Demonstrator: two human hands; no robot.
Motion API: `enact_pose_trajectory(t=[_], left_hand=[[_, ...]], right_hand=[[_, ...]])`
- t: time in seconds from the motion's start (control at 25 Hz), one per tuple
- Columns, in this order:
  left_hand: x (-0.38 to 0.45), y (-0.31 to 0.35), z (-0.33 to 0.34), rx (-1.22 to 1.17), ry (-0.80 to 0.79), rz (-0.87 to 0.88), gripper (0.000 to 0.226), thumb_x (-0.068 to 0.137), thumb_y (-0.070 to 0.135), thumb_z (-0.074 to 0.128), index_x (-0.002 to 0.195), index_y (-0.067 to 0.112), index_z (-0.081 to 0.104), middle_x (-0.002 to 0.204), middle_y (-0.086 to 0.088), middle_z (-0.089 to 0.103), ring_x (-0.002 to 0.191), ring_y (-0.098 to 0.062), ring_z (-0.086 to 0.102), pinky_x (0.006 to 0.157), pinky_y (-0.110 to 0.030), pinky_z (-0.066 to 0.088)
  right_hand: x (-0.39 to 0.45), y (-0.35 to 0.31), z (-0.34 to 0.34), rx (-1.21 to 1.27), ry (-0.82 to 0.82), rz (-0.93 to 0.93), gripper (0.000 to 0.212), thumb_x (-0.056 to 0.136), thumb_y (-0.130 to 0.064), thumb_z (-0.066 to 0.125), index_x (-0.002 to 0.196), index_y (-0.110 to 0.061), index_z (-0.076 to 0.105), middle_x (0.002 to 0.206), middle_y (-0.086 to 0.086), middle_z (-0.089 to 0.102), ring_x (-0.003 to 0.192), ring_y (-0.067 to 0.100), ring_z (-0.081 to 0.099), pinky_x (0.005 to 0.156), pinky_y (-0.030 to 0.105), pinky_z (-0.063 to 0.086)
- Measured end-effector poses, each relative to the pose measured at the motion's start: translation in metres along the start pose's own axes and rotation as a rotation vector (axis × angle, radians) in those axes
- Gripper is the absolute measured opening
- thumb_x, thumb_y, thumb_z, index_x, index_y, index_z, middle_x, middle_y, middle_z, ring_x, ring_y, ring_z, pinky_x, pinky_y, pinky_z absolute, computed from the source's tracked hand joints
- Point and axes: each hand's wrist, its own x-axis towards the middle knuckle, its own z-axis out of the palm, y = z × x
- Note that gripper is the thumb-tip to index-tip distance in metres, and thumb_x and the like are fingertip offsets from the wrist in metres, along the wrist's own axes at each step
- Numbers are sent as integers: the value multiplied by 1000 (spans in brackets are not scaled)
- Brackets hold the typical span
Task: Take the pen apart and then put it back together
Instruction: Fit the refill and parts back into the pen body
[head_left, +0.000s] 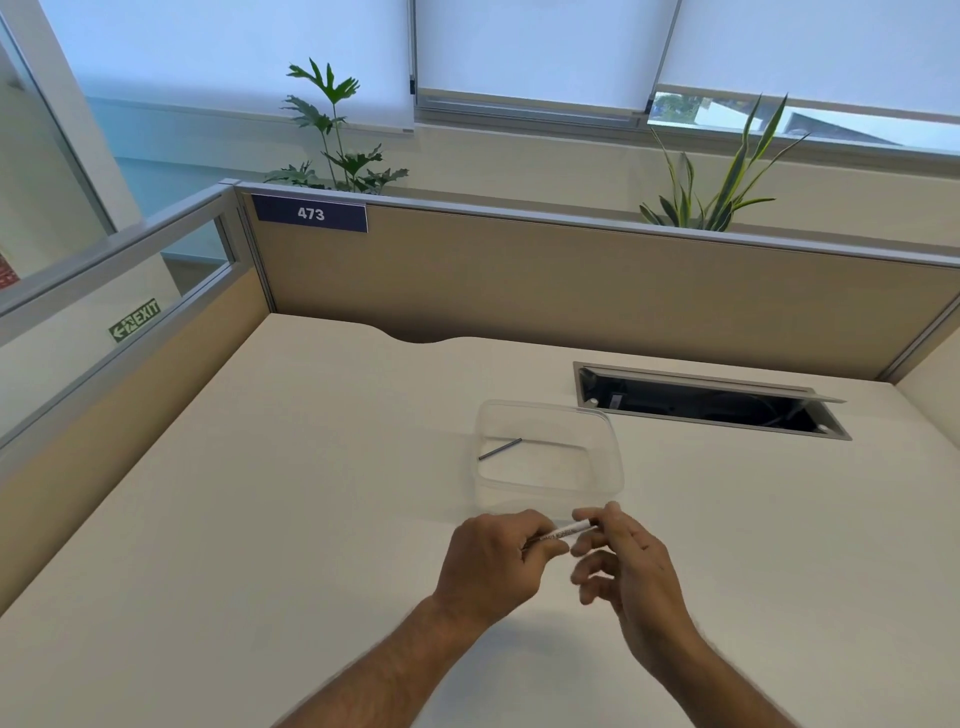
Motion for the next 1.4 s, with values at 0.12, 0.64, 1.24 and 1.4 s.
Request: enact_pose_trajectory(t=[0.12, 0.64, 1.24, 1.4], left_hand=[[-2, 2, 5, -57, -22, -25, 22, 91, 43, 59, 91, 22, 67, 69, 2, 71, 58, -18, 61, 55, -37, 53], [-33, -64, 23, 413, -249, -261, 87, 81, 81, 14, 143, 25, 38, 155, 2, 35, 144, -19, 25, 117, -45, 18], [-58, -90, 33, 599, -391, -311, 103, 75, 89, 19, 149, 18, 29, 159, -12, 20, 146, -30, 17, 109, -66, -2], [-58, -92, 34, 605, -387, -314, 105, 74, 90, 16, 151, 19, 20, 161, -10, 9, 148, -29, 5, 110, -66, -7]], right_hand=[[-1, 1, 6, 7, -56, -67, 25, 84, -33, 67, 101, -18, 76, 83, 8, 71, 68, 18, 61, 53, 28, 50], [13, -28, 8, 9, 117, -323, 31, 94, -45, 44, 93, -23, 65, 60, 1, 49, 52, 16, 42, 47, 27, 40], [14, -51, 9, 297, 19, -59, 60, 98, -42, 32, 45, -16, 30, 39, -5, 22, 37, 11, 14, 41, 23, 12], [13, -48, 10, 262, 41, -69, 58, 99, -39, 31, 46, -16, 27, 39, -5, 21, 38, 11, 13, 44, 25, 10]])
